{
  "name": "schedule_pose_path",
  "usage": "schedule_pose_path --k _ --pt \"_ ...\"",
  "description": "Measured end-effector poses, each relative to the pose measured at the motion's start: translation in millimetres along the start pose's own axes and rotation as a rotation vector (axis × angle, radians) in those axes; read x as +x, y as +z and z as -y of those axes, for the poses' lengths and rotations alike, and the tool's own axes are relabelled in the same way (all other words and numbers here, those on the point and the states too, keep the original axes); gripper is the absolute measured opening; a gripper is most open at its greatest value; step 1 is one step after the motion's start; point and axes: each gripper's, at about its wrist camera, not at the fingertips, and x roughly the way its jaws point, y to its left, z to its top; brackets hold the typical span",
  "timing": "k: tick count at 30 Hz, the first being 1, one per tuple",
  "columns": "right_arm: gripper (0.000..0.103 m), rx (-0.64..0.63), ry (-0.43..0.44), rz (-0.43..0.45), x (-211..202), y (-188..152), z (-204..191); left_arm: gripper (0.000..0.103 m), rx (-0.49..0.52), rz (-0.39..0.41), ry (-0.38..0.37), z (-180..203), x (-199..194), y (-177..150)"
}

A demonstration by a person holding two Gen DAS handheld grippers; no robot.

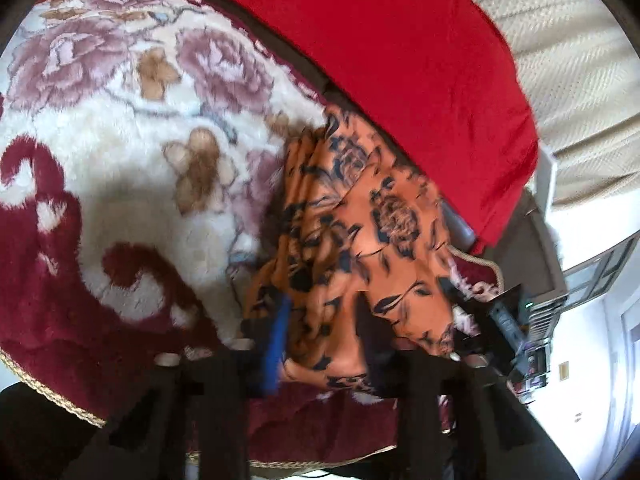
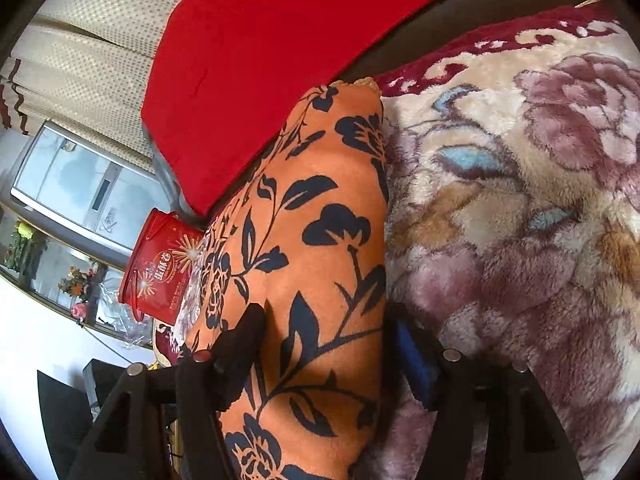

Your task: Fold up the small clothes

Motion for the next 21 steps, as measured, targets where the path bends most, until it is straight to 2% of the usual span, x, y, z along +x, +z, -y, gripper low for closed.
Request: schedule_pose_path --k 1,2,7,8,10,11,12,13,14,15,16,17,19,21 --pt "0.068 0.001 -0.002 0.0 1 0 -2 0.013 0.005 -0.008 0.005 -1 2 -1" --pt "0.068 0.005 -0.006 0.0 1 1 -2 0.011 -0.001 -0.014 -0.002 -2 2 -1" --pt "0.069 0.0 -0.023 -0.009 4 3 -6 0.01 -0.009 0.067 -0.061 8 -29 -9" --pt "0.069 -0.001 -0.021 -0.01 5 3 -5 0.01 -0.016 0.052 -0.047 3 -24 -13" --pt "0.069 0.002 -0.014 -0.011 5 3 -3 0.013 -0.064 -0.02 0.033 -23 10 -20" --pt "0.071 0.006 -0.012 -0.013 6 4 -3 0.015 -0.109 -0.049 0.008 -38 22 -21" --pt "0.073 0.007 -0.009 -0.017 7 5 -3 0.016 -0.13 -0.044 -0.022 -42 21 -20" --pt "0.074 0.005 -0.009 -0.023 7 6 -4 0.02 -0.131 -0.038 -0.048 -39 15 -17" --pt "0.075 -0.001 -0.013 -0.03 8 7 -5 0.037 -0.12 -0.033 -0.054 -36 9 -14" --pt "0.077 -0.013 -0.021 -0.036 8 8 -8 0.05 -0.078 -0.014 -0.047 -26 -2 -8" --pt "0.077 -0.021 -0.021 -0.04 7 8 -8 0.074 -0.043 0.023 -0.034 -20 -12 -3" --pt "0.077 -0.024 -0.022 -0.044 7 9 -8 0.082 -0.018 0.066 -0.028 -15 -20 2" --pt "0.077 -0.015 -0.014 -0.043 7 10 -7 0.084 0.02 0.141 -0.012 -9 -29 15" --pt "0.077 -0.016 -0.014 -0.037 6 10 -7 0.084 0.022 0.126 -0.011 -6 -20 29"
